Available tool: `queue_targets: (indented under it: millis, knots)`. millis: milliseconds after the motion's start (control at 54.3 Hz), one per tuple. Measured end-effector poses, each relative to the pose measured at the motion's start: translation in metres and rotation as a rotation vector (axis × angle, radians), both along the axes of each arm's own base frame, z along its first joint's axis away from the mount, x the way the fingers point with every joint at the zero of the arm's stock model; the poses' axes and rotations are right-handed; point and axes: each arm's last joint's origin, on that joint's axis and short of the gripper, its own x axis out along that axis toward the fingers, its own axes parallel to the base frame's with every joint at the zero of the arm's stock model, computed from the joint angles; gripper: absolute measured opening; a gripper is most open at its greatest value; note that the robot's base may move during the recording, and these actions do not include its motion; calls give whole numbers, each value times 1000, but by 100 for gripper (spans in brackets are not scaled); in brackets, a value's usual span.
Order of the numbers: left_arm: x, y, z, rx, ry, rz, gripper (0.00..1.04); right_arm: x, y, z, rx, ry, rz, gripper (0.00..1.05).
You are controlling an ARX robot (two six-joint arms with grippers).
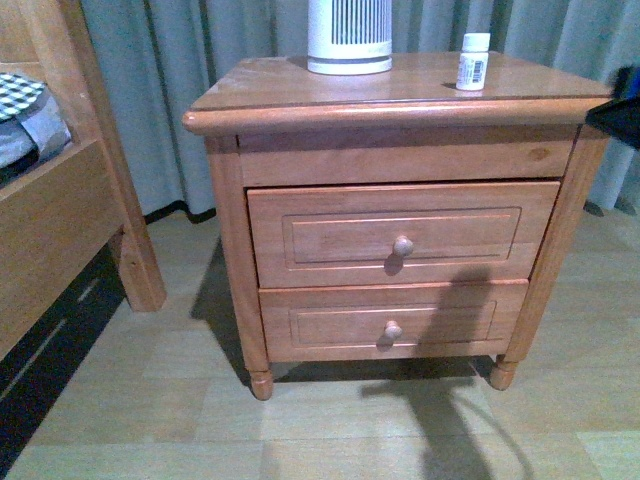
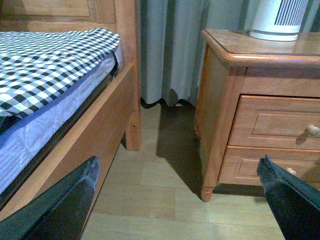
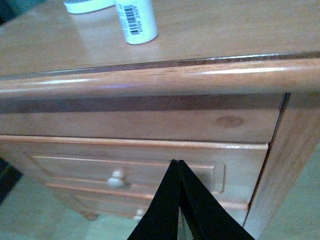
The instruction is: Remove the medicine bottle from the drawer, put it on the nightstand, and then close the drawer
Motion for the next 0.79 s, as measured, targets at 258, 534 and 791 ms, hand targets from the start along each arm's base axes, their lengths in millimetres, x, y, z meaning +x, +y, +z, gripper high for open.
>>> queue_targets:
  millis: [258,534,791]
  knots:
    - [0,0,0,0,0,0,98,-144,10,87,41,-158,-48,37]
    - [0,0,0,0,0,0,98,-241,17,34,-270,-214,-203,3]
    - [0,0,0,0,0,0,98,-241,17,-17,-294,-194,-197,3]
